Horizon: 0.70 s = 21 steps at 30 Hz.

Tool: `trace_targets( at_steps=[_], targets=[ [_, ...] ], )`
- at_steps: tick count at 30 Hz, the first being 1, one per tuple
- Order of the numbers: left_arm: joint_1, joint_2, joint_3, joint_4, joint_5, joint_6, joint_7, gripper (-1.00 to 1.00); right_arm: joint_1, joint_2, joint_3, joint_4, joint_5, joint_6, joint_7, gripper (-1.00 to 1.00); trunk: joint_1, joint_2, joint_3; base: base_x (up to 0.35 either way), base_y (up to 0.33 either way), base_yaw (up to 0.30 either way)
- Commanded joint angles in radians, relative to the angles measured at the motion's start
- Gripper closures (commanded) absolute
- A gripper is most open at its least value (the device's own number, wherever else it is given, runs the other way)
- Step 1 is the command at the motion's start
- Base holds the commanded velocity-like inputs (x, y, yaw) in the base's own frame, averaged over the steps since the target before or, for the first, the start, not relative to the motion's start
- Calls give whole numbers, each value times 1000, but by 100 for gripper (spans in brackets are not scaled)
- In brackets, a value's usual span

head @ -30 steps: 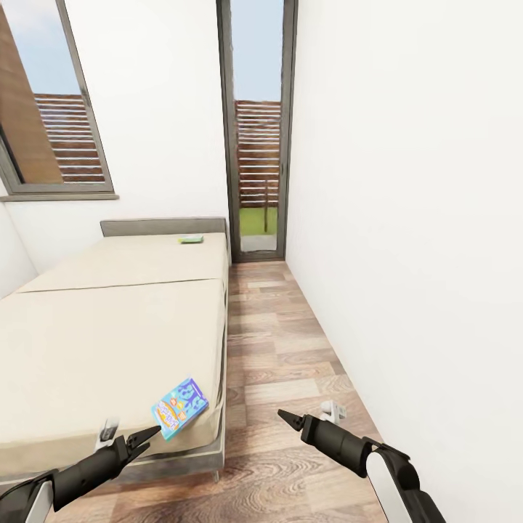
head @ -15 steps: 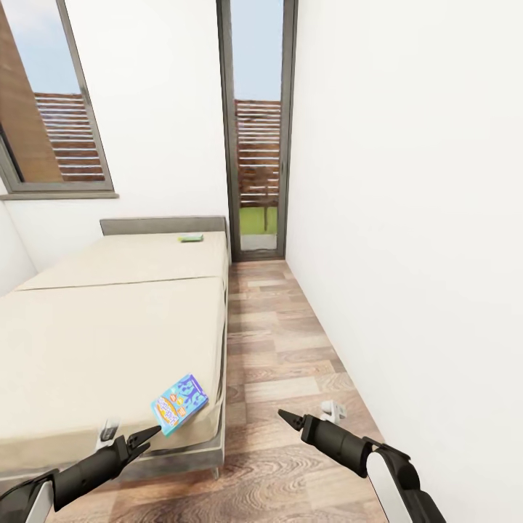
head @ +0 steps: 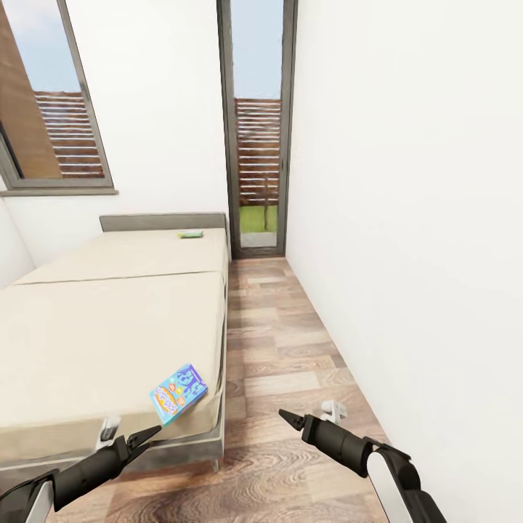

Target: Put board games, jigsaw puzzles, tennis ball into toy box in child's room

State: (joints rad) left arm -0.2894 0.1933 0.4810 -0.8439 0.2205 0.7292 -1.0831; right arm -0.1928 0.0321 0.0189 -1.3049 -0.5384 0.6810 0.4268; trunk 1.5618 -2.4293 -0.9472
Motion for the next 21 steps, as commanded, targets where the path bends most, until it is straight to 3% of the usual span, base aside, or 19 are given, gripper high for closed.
trace_targets(
  at_steps=[1, 4, 21],
  targets=[
    [-1, 0, 1, 0, 3, 7, -1, -100, -1, 0, -1, -1, -3, 6, 1, -100, 4, -8, -4, 0, 0, 0],
    [-1, 0, 1, 0, 3, 7, -1, -100, -1, 0, -2, -1, -3, 6, 1, -100, 15, -29, -14, 0, 0, 0],
    [-1, -1, -1, 0, 3, 7, -1, -100, -1, 2, 1, -2, -3, 8, 0, -100, 15, -29, -14, 7, -10, 0]
  ],
)
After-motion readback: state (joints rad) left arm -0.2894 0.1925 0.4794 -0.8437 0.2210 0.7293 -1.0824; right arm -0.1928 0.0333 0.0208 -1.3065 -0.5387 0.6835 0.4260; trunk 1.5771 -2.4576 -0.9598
